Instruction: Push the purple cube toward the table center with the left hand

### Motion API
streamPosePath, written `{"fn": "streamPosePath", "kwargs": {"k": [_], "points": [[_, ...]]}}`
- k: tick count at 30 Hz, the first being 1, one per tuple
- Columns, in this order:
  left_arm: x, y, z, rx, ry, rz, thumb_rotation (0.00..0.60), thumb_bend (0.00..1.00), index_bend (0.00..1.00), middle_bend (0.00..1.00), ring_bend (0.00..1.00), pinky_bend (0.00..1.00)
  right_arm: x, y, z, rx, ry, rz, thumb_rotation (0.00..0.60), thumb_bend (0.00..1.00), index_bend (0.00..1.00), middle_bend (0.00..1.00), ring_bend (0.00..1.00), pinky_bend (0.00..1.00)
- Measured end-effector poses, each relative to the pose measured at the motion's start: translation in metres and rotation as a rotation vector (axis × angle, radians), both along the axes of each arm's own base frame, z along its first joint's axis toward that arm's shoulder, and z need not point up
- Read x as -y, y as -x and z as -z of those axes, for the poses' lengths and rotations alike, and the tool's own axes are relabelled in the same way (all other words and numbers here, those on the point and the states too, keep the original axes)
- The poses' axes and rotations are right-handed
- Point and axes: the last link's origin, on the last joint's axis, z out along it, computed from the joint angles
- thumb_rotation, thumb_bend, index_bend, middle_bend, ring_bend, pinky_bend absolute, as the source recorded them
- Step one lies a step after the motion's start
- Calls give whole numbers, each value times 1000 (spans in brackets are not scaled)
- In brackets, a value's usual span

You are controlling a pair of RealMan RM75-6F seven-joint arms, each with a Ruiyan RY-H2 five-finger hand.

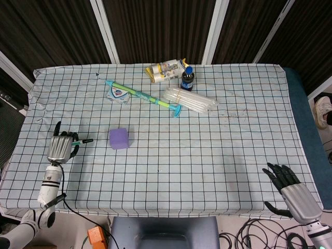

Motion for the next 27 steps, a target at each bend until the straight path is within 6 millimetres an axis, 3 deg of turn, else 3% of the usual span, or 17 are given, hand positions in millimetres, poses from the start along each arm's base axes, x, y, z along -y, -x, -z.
{"fn": "streamPosePath", "kwargs": {"k": [10,27], "points": [[-13,-18,20,45,21,9,600,428,810,857,452,76,0,1,-4,7,10,4,600,393,0,0,0,0],[-19,-109,82,105,70,123,600,428,811,863,457,75,0,2,-11,30,14,4,600,392,0,0,0,0]]}}
